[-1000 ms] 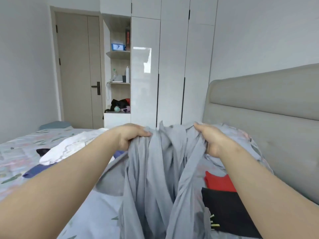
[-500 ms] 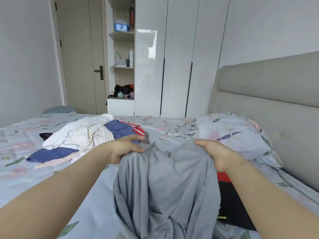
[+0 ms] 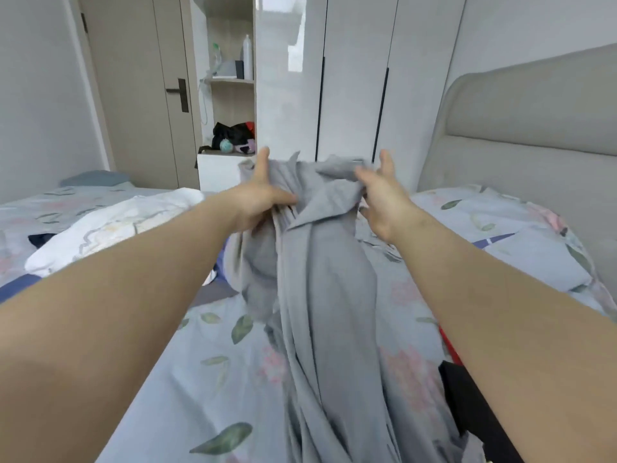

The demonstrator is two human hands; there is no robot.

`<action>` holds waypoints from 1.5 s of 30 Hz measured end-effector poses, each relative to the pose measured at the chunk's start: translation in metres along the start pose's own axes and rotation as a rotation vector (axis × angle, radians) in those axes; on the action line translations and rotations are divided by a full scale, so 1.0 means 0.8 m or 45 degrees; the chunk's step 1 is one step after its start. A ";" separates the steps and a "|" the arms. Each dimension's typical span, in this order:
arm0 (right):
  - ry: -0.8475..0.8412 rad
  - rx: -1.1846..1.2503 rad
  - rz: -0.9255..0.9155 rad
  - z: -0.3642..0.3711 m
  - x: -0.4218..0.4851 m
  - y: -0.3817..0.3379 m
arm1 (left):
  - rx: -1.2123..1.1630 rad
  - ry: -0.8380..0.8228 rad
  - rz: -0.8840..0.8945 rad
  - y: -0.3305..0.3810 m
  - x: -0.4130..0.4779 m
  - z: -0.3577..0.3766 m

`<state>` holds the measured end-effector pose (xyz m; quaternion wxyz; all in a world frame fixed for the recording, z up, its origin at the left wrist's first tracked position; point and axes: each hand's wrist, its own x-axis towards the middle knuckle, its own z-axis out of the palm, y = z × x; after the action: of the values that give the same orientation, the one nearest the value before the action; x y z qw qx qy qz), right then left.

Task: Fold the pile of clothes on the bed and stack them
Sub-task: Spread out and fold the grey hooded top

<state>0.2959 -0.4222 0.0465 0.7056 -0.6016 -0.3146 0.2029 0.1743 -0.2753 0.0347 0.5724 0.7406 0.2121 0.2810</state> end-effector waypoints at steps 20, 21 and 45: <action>-0.634 -1.272 0.496 -0.028 -0.175 0.250 | 0.231 0.125 -0.667 -0.270 -0.155 0.097; -0.702 -1.251 0.502 -0.029 -0.177 0.247 | 0.279 0.110 -0.683 -0.268 -0.154 0.101; -0.243 -0.753 0.684 0.008 -0.184 0.253 | 0.212 0.808 -0.815 -0.270 -0.183 -0.079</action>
<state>0.2045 -0.4760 -0.1803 0.3920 -0.8177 -0.2551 0.3357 0.0240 -0.2671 -0.1879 0.4757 0.5586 0.6168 0.2850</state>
